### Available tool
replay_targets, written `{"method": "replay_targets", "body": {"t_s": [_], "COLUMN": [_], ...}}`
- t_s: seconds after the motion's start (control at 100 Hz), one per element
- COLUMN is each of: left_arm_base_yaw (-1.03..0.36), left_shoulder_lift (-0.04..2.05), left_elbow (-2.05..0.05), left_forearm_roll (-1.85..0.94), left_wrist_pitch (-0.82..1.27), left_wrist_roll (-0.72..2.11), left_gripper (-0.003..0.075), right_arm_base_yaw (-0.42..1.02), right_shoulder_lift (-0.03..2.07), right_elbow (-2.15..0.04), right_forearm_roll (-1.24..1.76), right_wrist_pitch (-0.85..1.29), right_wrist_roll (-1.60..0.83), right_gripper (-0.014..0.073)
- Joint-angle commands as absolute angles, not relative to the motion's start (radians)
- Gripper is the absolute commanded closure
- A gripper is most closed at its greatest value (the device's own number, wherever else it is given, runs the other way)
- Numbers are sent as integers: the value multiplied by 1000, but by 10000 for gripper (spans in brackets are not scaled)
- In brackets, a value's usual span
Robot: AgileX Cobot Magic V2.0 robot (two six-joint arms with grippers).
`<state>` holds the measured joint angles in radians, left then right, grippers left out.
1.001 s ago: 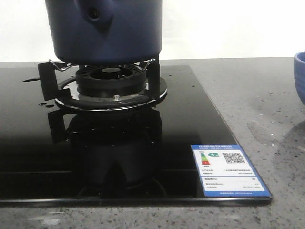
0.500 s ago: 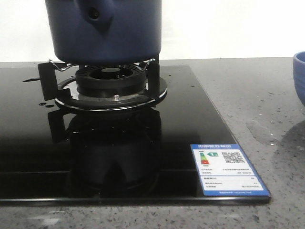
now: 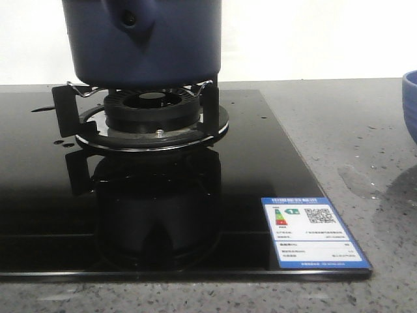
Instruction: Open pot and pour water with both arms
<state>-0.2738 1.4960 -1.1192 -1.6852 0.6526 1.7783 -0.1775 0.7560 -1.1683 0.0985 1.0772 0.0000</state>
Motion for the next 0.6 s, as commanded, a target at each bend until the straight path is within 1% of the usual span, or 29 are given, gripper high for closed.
{"method": "replay_targets", "body": {"t_s": [0.0, 0.14, 0.21, 0.26, 0.36, 0.43, 0.5, 0.59], "left_arm_base_yaw": [-277, -277, -277, -277, -290, -302, -306, -306], "left_shoulder_lift": [1459, 1459, 1459, 1459, 1459, 1459, 1459, 1448], "left_elbow": [-1158, -1158, -1158, -1158, -1158, -1158, -1166, -1177], "left_forearm_roll": [-1745, -1745, -1745, -1747, -1804, -1848, -1857, -1859], "left_wrist_pitch": [684, 684, 684, 695, 683, 662, 655, 666], "left_wrist_roll": [1809, 1809, 1819, 1847, 1867, 1898, 1902, 1902], "left_gripper": [500, 498, 477, 430, 271, 185, 149, 153], "right_arm_base_yaw": [-183, -183, -183, -183, -183, -183, -183, -183], "right_shoulder_lift": [760, 760, 760, 760, 760, 760, 760, 760], "right_elbow": [-1189, -1189, -1189, -1189, -1189, -1189, -1189, -1189], "right_forearm_roll": [94, 94, 96, 96, 98, 100, 100, 100], "right_wrist_pitch": [999, 997, 997, 997, 997, 997, 997, 997], "right_wrist_roll": [-7, -7, -7, -7, -7, -7, -7, -7], "right_gripper": [658, 658, 658, 658, 658, 658, 658, 658]}}
